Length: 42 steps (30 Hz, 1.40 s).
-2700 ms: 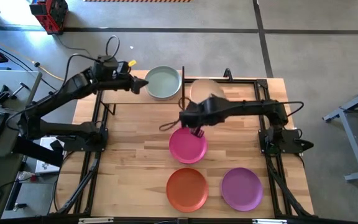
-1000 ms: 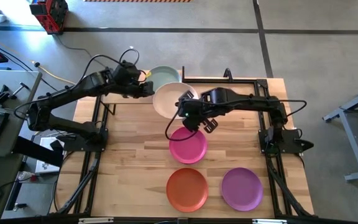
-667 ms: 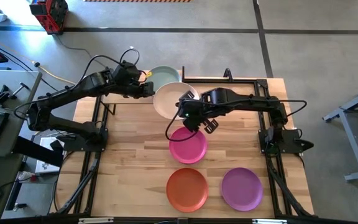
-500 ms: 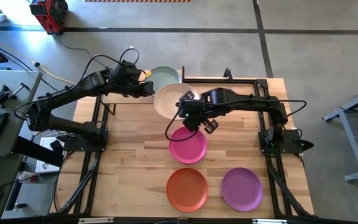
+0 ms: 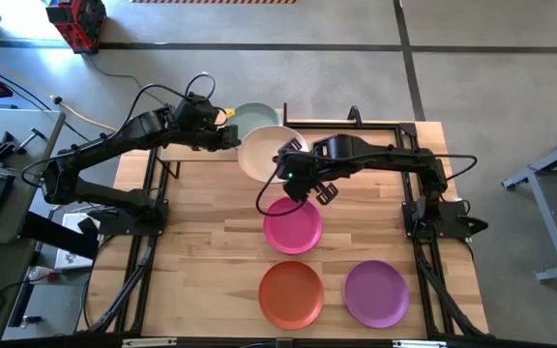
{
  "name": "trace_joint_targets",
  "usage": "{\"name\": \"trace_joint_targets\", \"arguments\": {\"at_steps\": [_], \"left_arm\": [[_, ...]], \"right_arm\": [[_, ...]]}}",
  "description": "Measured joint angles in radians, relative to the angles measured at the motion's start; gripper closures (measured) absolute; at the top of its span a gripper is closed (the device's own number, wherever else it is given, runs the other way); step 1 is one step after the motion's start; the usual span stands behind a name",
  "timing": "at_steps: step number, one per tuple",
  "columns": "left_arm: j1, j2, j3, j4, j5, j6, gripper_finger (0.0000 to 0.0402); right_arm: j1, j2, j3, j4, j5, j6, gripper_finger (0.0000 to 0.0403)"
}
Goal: Place and stack plates onto a shelf
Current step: Put the white plate on the shelf
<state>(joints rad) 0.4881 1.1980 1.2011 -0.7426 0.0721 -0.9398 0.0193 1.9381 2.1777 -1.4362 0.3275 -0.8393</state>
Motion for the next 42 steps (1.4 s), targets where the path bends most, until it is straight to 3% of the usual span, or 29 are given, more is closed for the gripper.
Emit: {"name": "trace_joint_targets", "arguments": {"at_steps": [17,29,42], "left_arm": [[-0.006,0.007,-0.001,0.003,0.008,0.024,0.0287],[-0.005,0.007,-0.001,0.013,-0.02,0.121,0.0392],[-0.026,0.007,-0.001,0.009,-0.08,0.149,0.0399]], "right_arm": [[-0.007,0.0,0.0,0.072,0.043,-0.036,0.0403],[-0.006,0.0,0.0,0.074,0.042,-0.034,0.0403],[-0.006,0.0,0.0,0.084,0.042,0.023,0.0402]]}}
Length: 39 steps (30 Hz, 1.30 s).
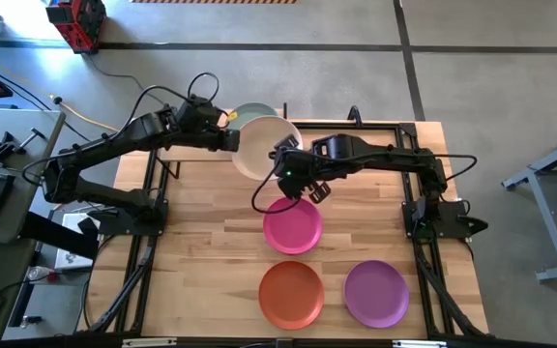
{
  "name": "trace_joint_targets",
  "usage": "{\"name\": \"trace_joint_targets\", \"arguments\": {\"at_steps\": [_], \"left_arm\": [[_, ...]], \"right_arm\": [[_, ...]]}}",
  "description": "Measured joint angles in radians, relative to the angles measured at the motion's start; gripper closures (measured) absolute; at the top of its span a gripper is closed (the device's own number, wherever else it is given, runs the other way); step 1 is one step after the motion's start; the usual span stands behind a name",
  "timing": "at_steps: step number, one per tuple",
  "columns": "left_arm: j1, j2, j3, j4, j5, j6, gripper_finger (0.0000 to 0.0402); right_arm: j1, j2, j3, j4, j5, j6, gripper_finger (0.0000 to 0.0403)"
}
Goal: Place and stack plates onto a shelf
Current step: Put the white plate on the shelf
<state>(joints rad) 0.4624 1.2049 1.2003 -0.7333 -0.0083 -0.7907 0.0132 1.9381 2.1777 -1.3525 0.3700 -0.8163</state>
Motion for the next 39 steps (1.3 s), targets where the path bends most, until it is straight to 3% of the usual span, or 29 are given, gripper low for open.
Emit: {"name": "trace_joint_targets", "arguments": {"at_steps": [8,17,22,29,39], "left_arm": [[-0.006,0.0,0.0,-0.001,-0.03,0.014,0.04],[-0.008,-0.001,0.0,-0.027,-0.074,0.061,0.0401],[0.014,-0.017,0.0,-0.073,-0.126,0.067,0.0401],[0.081,-0.073,0.0,-0.124,-0.16,0.063,0.0401],[0.189,-0.151,0.0,-0.275,-0.329,-0.004,0.0401]], "right_arm": [[0.001,0.0,0.0,0.019,0.056,0.022,0.0392],[0.0,0.0,0.0,0.011,0.073,0.124,0.0289],[0.0,0.0,0.0,-0.045,0.072,0.188,0.0256],[-0.008,0.0,0.0,-0.118,0.072,0.285,0.0245],[-0.027,0.0,0.0,-0.124,0.064,0.323,0.0245]]}}
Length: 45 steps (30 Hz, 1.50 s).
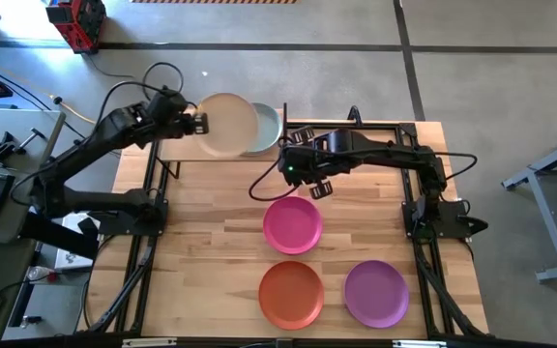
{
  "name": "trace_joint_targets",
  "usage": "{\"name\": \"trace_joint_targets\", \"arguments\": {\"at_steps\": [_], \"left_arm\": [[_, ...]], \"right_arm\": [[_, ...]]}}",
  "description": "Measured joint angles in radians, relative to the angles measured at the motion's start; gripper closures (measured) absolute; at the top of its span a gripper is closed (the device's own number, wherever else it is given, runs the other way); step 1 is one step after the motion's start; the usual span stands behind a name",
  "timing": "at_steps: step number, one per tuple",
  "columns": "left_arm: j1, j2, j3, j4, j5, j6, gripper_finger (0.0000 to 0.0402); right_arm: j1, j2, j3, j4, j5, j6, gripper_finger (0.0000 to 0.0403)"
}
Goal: Place and stack plates onto a shelf
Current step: Put the white plate on the shelf
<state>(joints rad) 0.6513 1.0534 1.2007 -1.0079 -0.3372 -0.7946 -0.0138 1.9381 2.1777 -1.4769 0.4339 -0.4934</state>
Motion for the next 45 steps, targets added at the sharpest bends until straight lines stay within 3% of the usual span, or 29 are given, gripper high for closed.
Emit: {"name": "trace_joint_targets", "arguments": {"at_steps": [15,22,45], "left_arm": [[0.068,-0.107,0.0,-0.234,-0.212,-0.147,0.0401],[0.105,-0.108,-0.001,-0.355,-0.224,-0.181,0.0401],[0.134,0.065,-0.03,-0.324,-0.219,-0.181,0.0401]], "right_arm": [[-0.027,0.0,0.0,-0.001,-0.071,0.051,0.0245],[-0.026,0.0,0.0,-0.001,-0.071,0.049,0.0245],[-0.026,0.0,0.0,-0.009,-0.071,0.049,0.0245]]}}
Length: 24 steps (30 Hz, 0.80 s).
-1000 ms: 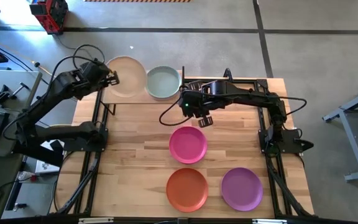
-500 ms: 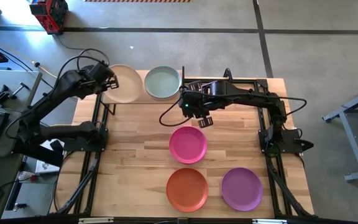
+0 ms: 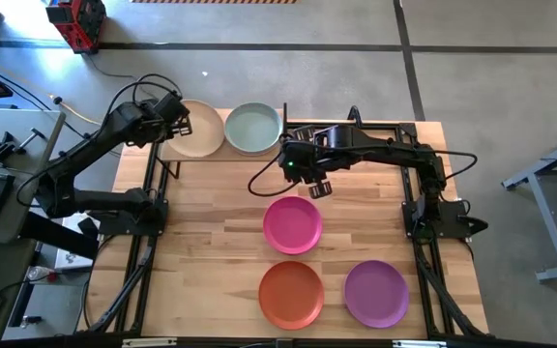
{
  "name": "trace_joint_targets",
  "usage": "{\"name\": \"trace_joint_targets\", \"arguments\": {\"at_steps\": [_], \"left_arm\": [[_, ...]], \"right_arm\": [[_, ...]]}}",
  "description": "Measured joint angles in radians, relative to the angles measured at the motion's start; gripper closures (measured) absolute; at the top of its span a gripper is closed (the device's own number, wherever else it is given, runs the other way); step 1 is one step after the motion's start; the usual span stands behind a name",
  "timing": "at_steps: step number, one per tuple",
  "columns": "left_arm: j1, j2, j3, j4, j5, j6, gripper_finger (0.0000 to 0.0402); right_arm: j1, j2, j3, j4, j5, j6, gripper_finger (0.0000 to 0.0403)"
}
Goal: Place and stack plates onto a shelf
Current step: Put the white plate on the shelf
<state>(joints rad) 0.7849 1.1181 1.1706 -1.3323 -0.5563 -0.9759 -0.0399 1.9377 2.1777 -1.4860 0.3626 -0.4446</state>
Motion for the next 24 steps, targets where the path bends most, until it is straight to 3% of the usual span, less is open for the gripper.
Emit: {"name": "trace_joint_targets", "arguments": {"at_steps": [14,24], "left_arm": [[0.05,0.048,0.0,0.0,-0.006,0.062,0.0397],[0.081,0.05,0.0,0.001,0.012,0.125,0.0343]], "right_arm": [[0.0,0.0,0.0,0.0,0.0,0.002,0.0245],[0.0,0.0,0.0,0.0,0.0,0.002,0.0245]]}}
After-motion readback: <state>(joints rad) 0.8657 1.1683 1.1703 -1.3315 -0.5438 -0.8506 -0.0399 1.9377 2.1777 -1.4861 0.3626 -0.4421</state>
